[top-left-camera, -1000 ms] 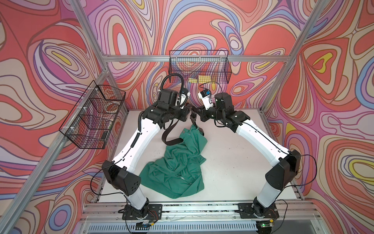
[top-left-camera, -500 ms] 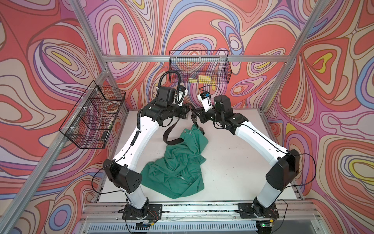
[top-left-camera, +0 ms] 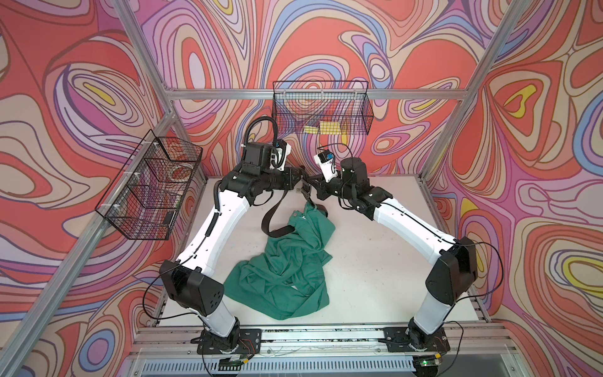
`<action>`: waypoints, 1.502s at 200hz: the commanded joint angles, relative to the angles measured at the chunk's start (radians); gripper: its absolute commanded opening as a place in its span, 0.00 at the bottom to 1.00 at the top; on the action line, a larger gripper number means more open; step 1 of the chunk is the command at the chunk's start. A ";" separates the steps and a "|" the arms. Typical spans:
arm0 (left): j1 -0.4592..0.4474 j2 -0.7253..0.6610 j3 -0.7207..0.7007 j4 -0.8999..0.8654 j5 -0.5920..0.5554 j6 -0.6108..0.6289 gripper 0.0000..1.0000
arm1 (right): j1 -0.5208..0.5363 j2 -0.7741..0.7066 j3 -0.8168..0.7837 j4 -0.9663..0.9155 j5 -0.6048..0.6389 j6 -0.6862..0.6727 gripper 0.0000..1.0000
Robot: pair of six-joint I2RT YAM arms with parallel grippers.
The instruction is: Remove the belt from the trousers
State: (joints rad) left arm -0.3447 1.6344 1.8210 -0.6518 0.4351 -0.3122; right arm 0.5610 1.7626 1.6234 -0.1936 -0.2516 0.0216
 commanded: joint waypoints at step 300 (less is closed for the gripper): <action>0.202 -0.221 0.026 0.609 0.201 -0.391 0.00 | -0.065 0.091 -0.214 -0.236 0.200 0.064 0.00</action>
State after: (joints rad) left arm -0.1417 1.4200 1.8454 -0.1299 0.6231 -0.6628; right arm 0.4961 1.8812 1.4132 -0.3634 -0.0772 0.0711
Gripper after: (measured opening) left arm 0.122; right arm 0.048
